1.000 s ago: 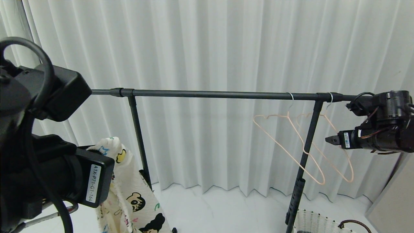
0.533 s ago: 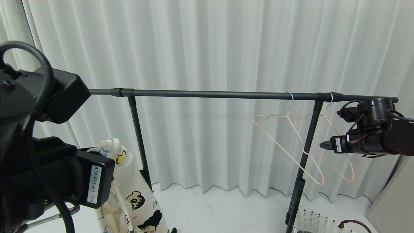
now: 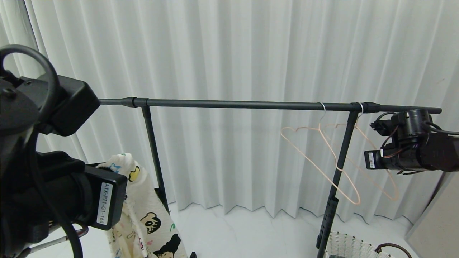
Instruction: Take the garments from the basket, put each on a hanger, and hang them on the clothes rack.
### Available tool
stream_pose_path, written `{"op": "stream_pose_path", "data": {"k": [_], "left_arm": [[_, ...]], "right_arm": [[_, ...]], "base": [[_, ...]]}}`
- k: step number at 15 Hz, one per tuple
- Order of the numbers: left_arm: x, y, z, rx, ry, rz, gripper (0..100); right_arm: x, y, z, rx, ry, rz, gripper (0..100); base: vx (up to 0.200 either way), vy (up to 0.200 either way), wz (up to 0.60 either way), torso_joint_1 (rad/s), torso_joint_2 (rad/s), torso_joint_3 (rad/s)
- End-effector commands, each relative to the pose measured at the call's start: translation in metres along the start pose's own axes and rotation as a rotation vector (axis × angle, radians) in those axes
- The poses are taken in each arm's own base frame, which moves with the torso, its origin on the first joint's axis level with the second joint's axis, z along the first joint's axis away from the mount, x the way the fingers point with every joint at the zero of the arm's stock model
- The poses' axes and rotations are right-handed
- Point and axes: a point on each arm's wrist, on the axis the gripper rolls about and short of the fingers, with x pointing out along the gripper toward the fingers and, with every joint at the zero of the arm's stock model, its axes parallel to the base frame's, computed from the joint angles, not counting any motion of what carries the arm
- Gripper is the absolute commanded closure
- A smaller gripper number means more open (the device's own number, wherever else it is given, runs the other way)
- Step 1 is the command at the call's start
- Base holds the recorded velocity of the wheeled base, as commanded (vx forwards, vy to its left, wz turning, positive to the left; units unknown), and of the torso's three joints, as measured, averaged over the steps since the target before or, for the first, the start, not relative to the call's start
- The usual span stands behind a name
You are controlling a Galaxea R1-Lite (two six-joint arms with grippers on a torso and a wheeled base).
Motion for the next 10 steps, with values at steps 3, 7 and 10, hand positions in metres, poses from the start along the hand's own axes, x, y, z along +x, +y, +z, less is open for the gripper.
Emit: {"op": "stream_pose_path", "data": {"k": [3, 7, 10], "left_arm": [[-0.001, 0.001, 0.001, -0.004, -0.005, 0.003, 100], [-0.001, 0.001, 0.002, -0.006, -0.012, 0.017, 100], [-0.001, 0.001, 0.002, -0.001, -0.015, 0.021, 100]], "right_arm": [[-0.012, -0.001, 0.008, 0.021, -0.044, 0.002, 100], [-0.036, -0.003, 0.015, 0.042, -0.088, 0.005, 100], [-0.056, -0.005, 0.015, 0.074, -0.082, 0.006, 100]], "base": [[0.000, 0.000, 0.00, 0.000, 0.00, 0.000], [0.000, 0.000, 0.00, 0.000, 0.00, 0.000], [0.000, 0.000, 0.00, 0.000, 0.00, 0.000]]}}
